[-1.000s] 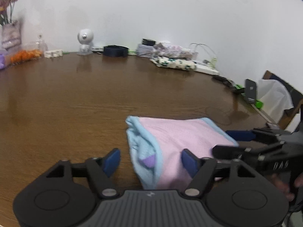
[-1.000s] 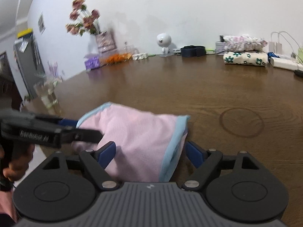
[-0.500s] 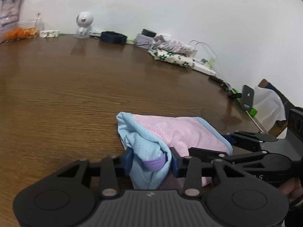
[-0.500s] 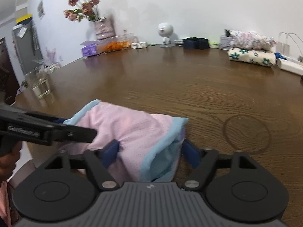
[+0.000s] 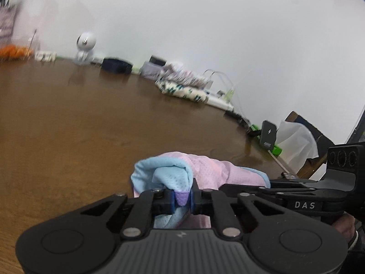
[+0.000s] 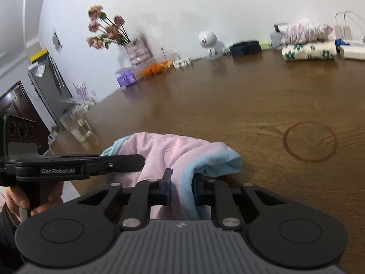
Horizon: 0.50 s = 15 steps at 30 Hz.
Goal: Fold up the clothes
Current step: 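Lift the folded bundle with both grippers and carry it toward the clothes stack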
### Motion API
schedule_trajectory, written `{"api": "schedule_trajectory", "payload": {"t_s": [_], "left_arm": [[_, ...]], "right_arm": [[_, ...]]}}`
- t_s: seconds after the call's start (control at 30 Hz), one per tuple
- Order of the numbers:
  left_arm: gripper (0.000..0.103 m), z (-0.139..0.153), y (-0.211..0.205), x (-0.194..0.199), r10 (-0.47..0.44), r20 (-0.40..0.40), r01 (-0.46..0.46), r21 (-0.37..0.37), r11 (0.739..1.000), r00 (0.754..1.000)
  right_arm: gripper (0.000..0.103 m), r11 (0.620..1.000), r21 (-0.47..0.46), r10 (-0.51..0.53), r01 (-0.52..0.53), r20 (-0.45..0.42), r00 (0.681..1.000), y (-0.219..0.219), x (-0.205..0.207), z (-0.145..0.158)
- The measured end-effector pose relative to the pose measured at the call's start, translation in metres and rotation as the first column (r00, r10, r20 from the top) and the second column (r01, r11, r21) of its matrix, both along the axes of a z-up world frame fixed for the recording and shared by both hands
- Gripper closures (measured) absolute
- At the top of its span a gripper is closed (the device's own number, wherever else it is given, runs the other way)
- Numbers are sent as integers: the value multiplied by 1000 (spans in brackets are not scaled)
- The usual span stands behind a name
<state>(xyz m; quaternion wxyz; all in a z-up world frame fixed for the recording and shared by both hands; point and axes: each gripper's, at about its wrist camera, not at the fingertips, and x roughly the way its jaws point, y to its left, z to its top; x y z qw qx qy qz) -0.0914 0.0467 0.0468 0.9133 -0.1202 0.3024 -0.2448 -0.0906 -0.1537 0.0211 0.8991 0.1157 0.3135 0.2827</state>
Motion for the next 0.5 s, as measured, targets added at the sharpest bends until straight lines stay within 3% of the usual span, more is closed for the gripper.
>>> {"api": "schedule_trajectory", "payload": {"t_s": [0.27, 0.5], "left_arm": [[93, 33, -19, 5, -46, 88, 45, 7, 999, 995], [93, 87, -44, 53, -107, 177, 107, 12, 994, 978]], "right_arm": [[87, 999, 22, -34, 32, 79, 996, -21, -7, 31], [87, 998, 4, -57, 57, 151, 987, -45, 19, 79]]}}
